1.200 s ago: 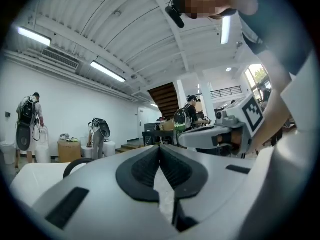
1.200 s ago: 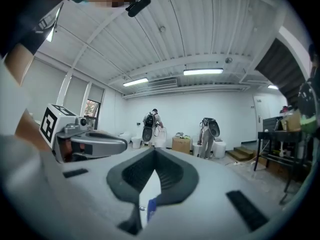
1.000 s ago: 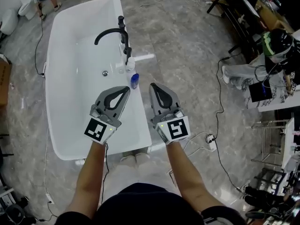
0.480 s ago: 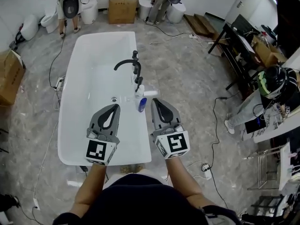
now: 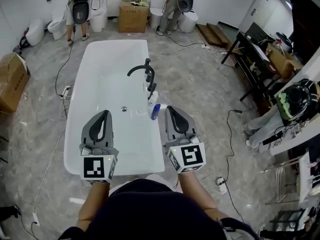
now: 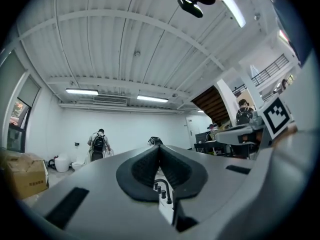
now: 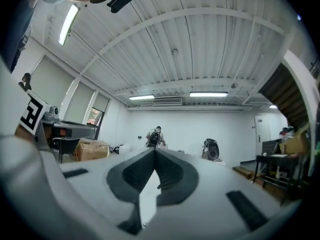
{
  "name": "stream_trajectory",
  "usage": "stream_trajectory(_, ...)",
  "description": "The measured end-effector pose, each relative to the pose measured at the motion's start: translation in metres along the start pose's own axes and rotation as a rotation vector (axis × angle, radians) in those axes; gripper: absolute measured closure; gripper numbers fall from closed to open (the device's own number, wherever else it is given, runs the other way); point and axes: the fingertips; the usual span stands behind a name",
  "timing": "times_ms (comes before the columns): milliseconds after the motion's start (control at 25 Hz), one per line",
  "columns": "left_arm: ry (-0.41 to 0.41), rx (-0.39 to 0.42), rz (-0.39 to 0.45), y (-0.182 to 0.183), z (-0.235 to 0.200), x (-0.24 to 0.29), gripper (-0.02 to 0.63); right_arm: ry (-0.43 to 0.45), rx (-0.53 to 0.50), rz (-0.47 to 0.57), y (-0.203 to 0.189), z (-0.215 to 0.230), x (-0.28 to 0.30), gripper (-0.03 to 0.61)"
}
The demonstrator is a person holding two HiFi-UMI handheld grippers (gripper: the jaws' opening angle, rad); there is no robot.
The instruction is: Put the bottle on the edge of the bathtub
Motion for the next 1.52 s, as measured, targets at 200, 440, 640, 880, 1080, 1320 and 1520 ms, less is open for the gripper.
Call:
stream_trajectory(200,-0.015,0.01,0.012,0.008,0.005,-0.008,0.611,-0.006,-0.017,-0.01,0.003,-0.007,-0.009,0.577)
stream_trajectory(440,-0.046,0.008,0.011,0.013,0.018,-0.01,0.611,-0.009,-0.019,-0.02,0.007,-0.008,-0.018,0.577)
stream_trajectory(640,-0.065,0.006,0.023,0.014,0.026,-0.01,0.611,-0.012,-0.023,-0.017,0.008,-0.007,-0.024,0.577)
stream_trajectory(880,-0.088,0.002,0.003,0.011,0.031,-0.013,0.611,-0.011,-0.024,-0.015,0.01,-0.007,-0.03,0.577)
stream_trajectory(1080,-0.097,0.007,0.004,0.012,0.031,-0.015,0.611,-0.003,-0.032,-0.014,0.012,-0.011,-0.03,0.577)
stream_trajectory(1320,-0.095,0.0,0.019,0.012,0.03,-0.014,0.611,-0.007,-0.043,-0.03,0.01,-0.005,-0.035,0.577)
stream_trajectory(1520,-0.092,0.003,0.014,0.008,0.034,-0.011,0.611,-0.02,-0.034,-0.044,0.0,0.002,-0.039,0.577)
Point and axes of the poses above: the fingertips, and each gripper's own axes: x forward along the fingers, z to its right, y out of its top, and after that the axes turned 6 degrees about -x, right-handed
